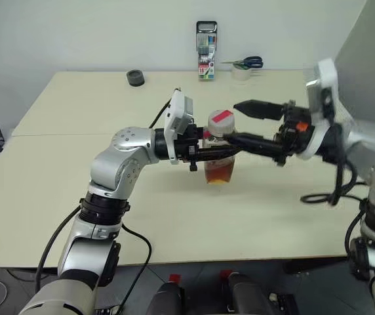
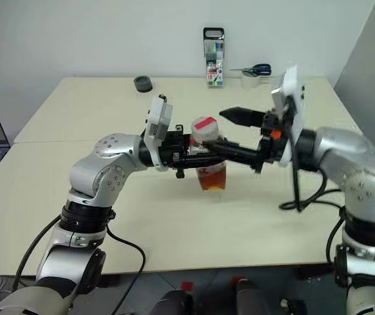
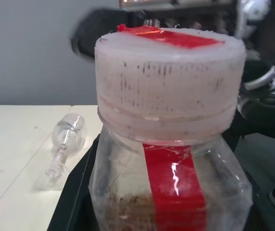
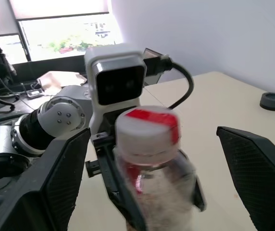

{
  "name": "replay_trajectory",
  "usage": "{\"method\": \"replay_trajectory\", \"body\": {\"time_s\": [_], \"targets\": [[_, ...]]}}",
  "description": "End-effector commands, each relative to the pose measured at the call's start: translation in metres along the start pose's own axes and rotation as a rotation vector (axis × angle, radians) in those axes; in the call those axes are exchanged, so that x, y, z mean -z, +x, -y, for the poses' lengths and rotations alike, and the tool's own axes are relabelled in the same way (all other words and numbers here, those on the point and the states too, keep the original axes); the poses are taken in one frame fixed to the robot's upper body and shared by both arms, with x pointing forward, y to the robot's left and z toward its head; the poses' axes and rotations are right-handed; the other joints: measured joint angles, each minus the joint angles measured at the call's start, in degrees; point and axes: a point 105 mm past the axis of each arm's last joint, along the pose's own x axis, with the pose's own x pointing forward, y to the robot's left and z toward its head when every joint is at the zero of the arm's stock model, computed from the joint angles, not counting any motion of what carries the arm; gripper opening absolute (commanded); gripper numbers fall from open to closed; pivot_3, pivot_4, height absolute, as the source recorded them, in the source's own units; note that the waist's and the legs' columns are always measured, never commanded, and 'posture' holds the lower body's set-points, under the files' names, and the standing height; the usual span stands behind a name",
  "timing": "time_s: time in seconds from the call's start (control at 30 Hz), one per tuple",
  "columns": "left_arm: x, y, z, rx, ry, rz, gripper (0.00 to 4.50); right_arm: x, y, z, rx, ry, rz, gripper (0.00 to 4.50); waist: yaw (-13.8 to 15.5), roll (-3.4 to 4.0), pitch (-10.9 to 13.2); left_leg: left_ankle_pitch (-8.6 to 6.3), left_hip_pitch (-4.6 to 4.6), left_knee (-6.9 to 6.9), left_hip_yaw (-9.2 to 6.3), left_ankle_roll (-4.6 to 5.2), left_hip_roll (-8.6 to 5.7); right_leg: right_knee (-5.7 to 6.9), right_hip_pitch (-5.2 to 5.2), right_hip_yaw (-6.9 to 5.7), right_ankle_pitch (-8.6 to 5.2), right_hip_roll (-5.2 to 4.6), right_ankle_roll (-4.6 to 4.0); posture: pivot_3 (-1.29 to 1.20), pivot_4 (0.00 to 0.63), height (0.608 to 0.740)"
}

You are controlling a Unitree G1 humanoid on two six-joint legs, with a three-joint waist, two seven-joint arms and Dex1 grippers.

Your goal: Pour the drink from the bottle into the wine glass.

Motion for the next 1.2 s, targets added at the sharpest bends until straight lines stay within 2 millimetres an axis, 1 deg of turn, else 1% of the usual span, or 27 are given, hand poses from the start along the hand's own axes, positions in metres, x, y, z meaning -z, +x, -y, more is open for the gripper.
{"method": "replay_trajectory", "body": {"time_s": [0.03, 0.17, 0.33, 0.43, 0.6, 0.63, 0.8, 1.0, 1.13, 1.2], "targets": [[-0.017, 0.003, -0.002, 0.003, 0.068, 0.037, 1.82, -0.013, 0.005, -0.007, 0.045, -0.053, 0.060, 4.48, 0.01, 0.00, 0.00, 0.00, 0.01, 0.02, 0.00, 0.00, -0.01, 0.02, 0.01, 0.00, 0.00, 0.03, 0.00, 0.00, 0.150, 0.740], [-0.019, 0.005, -0.003, 0.008, 0.074, 0.039, 1.82, -0.017, 0.018, -0.008, 0.090, -0.059, 0.110, 4.48, 0.05, 0.00, 0.00, 0.00, 0.01, 0.04, -0.03, 0.00, -0.02, 0.01, 0.02, -0.03, 0.00, 0.18, 0.00, 0.00, 0.150, 0.740], [-0.019, 0.005, -0.003, 0.009, 0.079, 0.032, 1.82, -0.022, 0.025, -0.006, 0.107, -0.061, 0.143, 4.48, 0.05, 0.00, 0.00, 0.01, 0.00, 0.04, -0.04, -0.01, -0.02, 0.00, 0.02, -0.03, 0.00, 0.18, 0.00, 0.00, 0.150, 0.740], [-0.018, 0.004, -0.002, 0.010, 0.078, 0.027, 1.82, -0.022, 0.025, -0.006, 0.109, -0.062, 0.148, 3.95, 0.05, 0.00, 0.00, 0.00, 0.00, 0.04, -0.05, -0.01, -0.02, -0.01, 0.02, -0.05, 0.00, 0.18, 0.00, 0.00, 0.150, 0.740], [-0.016, 0.003, -0.001, 0.010, 0.076, 0.023, 1.82, -0.017, 0.020, -0.009, 0.096, -0.068, 0.117, 2.27, 0.06, 0.00, 0.00, 0.00, 0.00, 0.03, -0.04, 0.00, -0.02, -0.01, 0.02, -0.04, 0.00, 0.18, 0.00, 0.00, 0.150, 0.740], [-0.016, 0.003, -0.001, 0.010, 0.076, 0.023, 1.82, -0.016, 0.019, -0.009, 0.095, -0.069, 0.110, 1.88, 0.05, 0.00, 0.00, 0.00, 0.00, 0.03, -0.03, 0.00, -0.02, -0.01, 0.02, -0.03, 0.00, 0.18, 0.00, 0.00, 0.150, 0.740], [-0.016, 0.004, -0.001, 0.015, 0.074, 0.024, 1.82, -0.007, 0.012, -0.011, 0.078, -0.075, 0.062, 1.83, 0.06, 0.00, 0.00, -0.03, 0.00, 0.03, -0.02, 0.06, -0.03, -0.01, 0.03, -0.03, 0.00, 0.19, 0.00, 0.00, 0.150, 0.740], [-0.016, 0.005, 0.001, 0.025, 0.070, 0.026, 1.82, -0.010, 0.013, -0.012, 0.027, -0.040, 0.078, 1.83, 0.01, 0.00, 0.00, -0.11, 0.01, 0.03, -0.03, 0.19, 0.00, 0.00, 0.02, -0.03, 0.00, 0.19, 0.00, 0.00, 0.150, 0.740], [-0.020, 0.006, 0.009, 0.090, 0.047, 0.039, 1.82, -0.006, 0.006, -0.004, -0.177, 0.007, -0.010, 1.83, 0.02, 0.01, 0.01, -0.12, 0.01, 0.07, 0.01, 0.22, -0.06, -0.02, 0.04, -0.03, 0.00, 0.19, 0.00, 0.00, 0.150, 0.740], [-0.021, 0.006, 0.011, 0.117, 0.038, 0.039, 1.82, -0.005, 0.008, 0.007, -0.240, 0.020, -0.036, 1.83, -0.05, 0.01, 0.01, -0.13, 0.03, 0.05, 0.07, 0.24, -0.05, -0.05, 0.09, -0.07, 0.00, 0.22, 0.00, 0.00, 0.150, 0.740]]}}
